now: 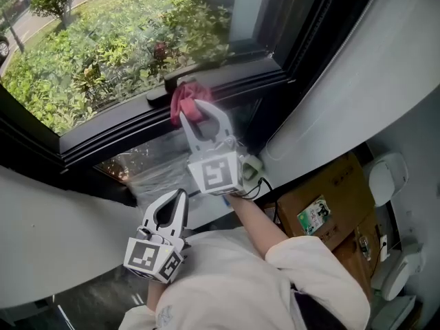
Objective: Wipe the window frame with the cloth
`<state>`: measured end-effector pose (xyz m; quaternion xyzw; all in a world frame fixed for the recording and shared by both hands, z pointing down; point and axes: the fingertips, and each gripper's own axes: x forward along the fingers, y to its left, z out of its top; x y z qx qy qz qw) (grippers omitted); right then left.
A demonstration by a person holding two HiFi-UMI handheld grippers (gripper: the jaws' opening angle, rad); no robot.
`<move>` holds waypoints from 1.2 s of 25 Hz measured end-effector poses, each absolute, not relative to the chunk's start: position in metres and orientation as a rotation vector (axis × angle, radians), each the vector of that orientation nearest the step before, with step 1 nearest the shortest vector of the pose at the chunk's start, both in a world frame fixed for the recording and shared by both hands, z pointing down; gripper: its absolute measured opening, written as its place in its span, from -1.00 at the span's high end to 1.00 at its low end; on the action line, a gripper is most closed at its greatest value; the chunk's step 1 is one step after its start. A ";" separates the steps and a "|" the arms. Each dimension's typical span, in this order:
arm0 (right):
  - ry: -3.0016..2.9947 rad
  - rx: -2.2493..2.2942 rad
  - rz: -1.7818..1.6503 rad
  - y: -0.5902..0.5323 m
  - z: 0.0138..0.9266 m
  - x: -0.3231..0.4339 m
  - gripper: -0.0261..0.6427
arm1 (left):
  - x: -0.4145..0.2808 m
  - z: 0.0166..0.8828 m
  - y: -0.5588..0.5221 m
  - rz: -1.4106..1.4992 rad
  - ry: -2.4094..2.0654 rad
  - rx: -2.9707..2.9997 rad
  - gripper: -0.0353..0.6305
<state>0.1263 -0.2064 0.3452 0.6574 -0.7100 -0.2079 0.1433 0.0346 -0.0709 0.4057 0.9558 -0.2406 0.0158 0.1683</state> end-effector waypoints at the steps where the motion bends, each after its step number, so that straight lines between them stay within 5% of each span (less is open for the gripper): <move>1: -2.049 1.894 -0.599 -0.207 0.345 0.125 0.61 | 0.034 0.405 -0.071 0.044 -0.685 2.719 0.87; 18: -2.137 1.859 -0.612 -0.209 0.338 0.118 0.60 | 0.032 0.402 -0.078 0.042 -0.711 2.737 0.87; 30: -2.367 1.834 -0.510 -0.139 0.324 0.135 0.60 | -0.051 0.387 -0.092 0.001 -1.148 2.681 0.87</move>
